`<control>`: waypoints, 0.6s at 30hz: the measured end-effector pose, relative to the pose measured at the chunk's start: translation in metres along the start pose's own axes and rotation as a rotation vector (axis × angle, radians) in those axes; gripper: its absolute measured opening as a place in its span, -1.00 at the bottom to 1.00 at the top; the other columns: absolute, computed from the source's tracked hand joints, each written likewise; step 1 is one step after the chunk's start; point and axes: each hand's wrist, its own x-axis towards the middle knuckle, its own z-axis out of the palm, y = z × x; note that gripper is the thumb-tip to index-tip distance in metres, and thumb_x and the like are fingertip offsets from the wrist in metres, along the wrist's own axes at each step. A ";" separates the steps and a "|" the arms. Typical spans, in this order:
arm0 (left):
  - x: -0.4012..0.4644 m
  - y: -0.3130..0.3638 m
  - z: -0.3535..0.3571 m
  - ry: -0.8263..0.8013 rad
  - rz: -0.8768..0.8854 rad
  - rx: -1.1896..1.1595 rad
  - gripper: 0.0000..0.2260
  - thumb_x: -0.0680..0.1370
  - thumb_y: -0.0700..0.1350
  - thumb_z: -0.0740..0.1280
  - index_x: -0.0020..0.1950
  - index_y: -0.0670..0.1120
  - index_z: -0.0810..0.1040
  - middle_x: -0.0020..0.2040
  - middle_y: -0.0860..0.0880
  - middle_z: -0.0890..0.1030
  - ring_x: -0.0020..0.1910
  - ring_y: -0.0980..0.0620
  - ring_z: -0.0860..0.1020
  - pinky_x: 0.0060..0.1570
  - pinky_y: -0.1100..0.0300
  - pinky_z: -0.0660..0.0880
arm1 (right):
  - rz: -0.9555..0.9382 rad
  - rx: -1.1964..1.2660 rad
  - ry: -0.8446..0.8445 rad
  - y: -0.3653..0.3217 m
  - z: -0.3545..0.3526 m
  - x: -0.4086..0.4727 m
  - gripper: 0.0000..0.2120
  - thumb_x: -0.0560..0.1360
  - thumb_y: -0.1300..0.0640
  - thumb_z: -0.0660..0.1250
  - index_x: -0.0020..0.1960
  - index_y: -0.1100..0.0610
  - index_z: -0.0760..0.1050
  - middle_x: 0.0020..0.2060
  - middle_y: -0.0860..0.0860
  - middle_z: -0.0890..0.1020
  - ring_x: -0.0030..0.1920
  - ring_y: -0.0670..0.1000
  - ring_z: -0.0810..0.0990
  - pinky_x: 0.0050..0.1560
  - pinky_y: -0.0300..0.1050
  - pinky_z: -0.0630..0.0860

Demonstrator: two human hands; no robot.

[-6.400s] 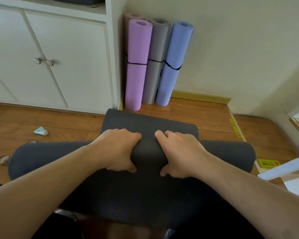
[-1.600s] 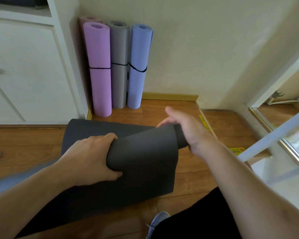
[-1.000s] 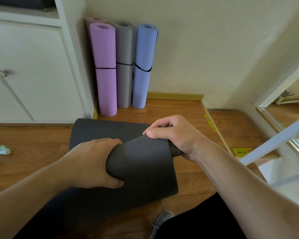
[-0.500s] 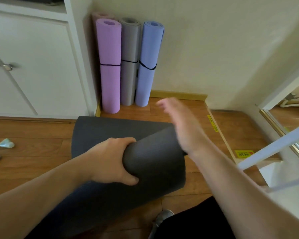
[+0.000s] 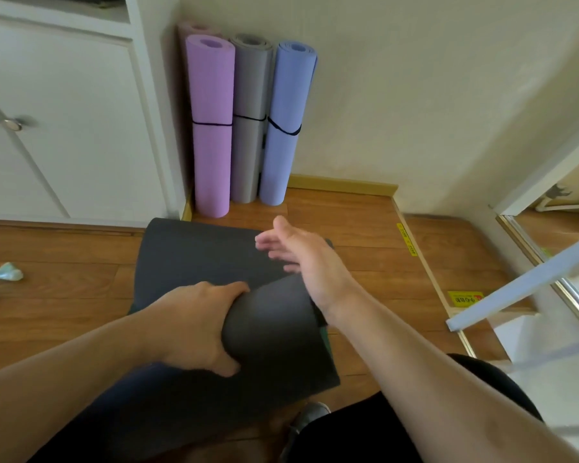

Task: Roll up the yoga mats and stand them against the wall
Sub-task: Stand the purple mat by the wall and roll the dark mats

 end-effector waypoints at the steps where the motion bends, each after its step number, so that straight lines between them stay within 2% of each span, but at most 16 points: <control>1: -0.002 -0.002 -0.001 0.001 -0.008 0.014 -0.29 0.30 0.34 0.58 0.33 0.35 0.30 0.10 0.26 0.55 0.04 0.24 0.57 0.15 0.19 0.56 | 0.017 0.072 0.036 -0.004 -0.008 -0.001 -0.39 0.70 -0.34 0.02 0.18 0.01 0.71 0.10 -0.14 0.76 0.22 -0.07 0.67 0.48 0.17 0.43; 4: -0.004 -0.003 -0.010 0.038 -0.019 0.038 -0.27 0.31 0.34 0.57 0.36 0.34 0.28 0.09 0.27 0.53 0.03 0.24 0.55 0.15 0.17 0.55 | -0.070 0.296 0.357 -0.014 -0.059 0.001 -0.45 0.74 -0.22 0.07 0.07 0.12 0.69 0.03 -0.02 0.78 0.14 0.01 0.72 0.38 0.17 0.50; 5: -0.002 -0.002 -0.013 0.047 -0.010 0.044 -0.28 0.32 0.33 0.57 0.36 0.34 0.27 0.08 0.27 0.53 0.02 0.24 0.55 0.12 0.20 0.54 | -0.127 0.308 0.453 -0.016 -0.067 0.001 -0.47 0.71 -0.24 0.10 0.05 0.13 0.68 0.02 0.01 0.77 0.12 0.00 0.71 0.33 0.14 0.50; 6: -0.002 -0.001 -0.013 0.051 0.000 0.055 -0.29 0.32 0.32 0.57 0.34 0.34 0.27 0.06 0.26 0.53 0.00 0.23 0.55 0.07 0.22 0.52 | -0.168 0.247 0.474 -0.016 -0.062 -0.002 -0.47 0.65 -0.25 0.11 0.06 0.13 0.67 0.03 0.04 0.76 0.12 -0.02 0.69 0.28 0.08 0.48; 7: -0.002 0.001 -0.012 0.048 0.007 0.072 -0.31 0.32 0.33 0.56 0.32 0.34 0.27 0.05 0.26 0.53 -0.01 0.22 0.55 0.03 0.23 0.51 | -0.169 0.127 0.386 -0.011 -0.045 -0.005 -0.46 0.61 -0.27 0.12 0.08 0.13 0.67 0.04 0.03 0.74 0.11 -0.05 0.66 0.24 0.03 0.46; 9: -0.003 0.007 -0.010 0.015 0.025 0.156 -0.33 0.34 0.34 0.53 0.31 0.34 0.24 0.05 0.24 0.54 -0.01 0.20 0.55 0.05 0.22 0.51 | -0.021 -0.132 0.078 0.004 -0.010 -0.012 -0.44 0.65 -0.32 0.13 0.05 0.04 0.74 -0.03 -0.08 0.75 0.06 -0.14 0.66 0.29 -0.02 0.47; 11: -0.005 0.007 -0.010 -0.013 0.010 0.230 -0.35 0.36 0.34 0.51 0.31 0.32 0.23 0.05 0.23 0.53 -0.01 0.18 0.55 0.05 0.20 0.50 | 0.072 -0.256 -0.023 0.008 0.002 -0.015 -0.46 0.64 -0.37 0.17 0.02 0.00 0.73 -0.07 -0.12 0.74 0.01 -0.16 0.66 0.29 0.06 0.54; 12: -0.005 0.005 -0.011 -0.010 -0.004 0.243 -0.34 0.37 0.34 0.51 0.33 0.29 0.24 0.06 0.22 0.54 0.01 0.17 0.55 0.07 0.17 0.51 | 0.037 -0.369 -0.040 0.004 -0.002 -0.018 -0.47 0.59 -0.42 0.21 0.06 -0.01 0.70 -0.05 -0.11 0.72 0.01 -0.15 0.65 0.24 0.08 0.57; 15: -0.002 0.009 -0.016 0.042 -0.004 0.271 -0.33 0.37 0.32 0.52 0.34 0.24 0.26 0.10 0.18 0.56 0.04 0.14 0.56 0.15 0.07 0.56 | -0.122 -1.095 -0.232 -0.024 -0.011 -0.021 -0.38 0.41 -0.48 0.39 0.26 -0.07 0.53 0.13 -0.11 0.57 0.16 -0.03 0.52 0.20 0.02 0.50; 16: -0.001 0.013 -0.016 0.048 0.014 0.274 -0.32 0.37 0.31 0.52 0.36 0.23 0.26 0.12 0.17 0.56 0.06 0.13 0.56 0.15 0.06 0.56 | -0.138 -1.281 -0.296 -0.032 -0.005 -0.023 -0.34 0.37 -0.44 0.47 0.28 -0.04 0.47 0.11 -0.08 0.55 0.14 0.01 0.53 0.16 0.02 0.49; 18: 0.000 0.017 -0.013 0.042 0.048 0.280 -0.30 0.38 0.29 0.54 0.39 0.21 0.25 0.15 0.16 0.57 0.07 0.11 0.57 0.12 0.09 0.55 | -0.156 -1.393 -0.349 -0.031 0.012 -0.021 -0.38 0.35 -0.29 0.57 0.22 0.00 0.44 -0.02 -0.07 0.57 -0.04 0.02 0.58 -0.06 -0.01 0.49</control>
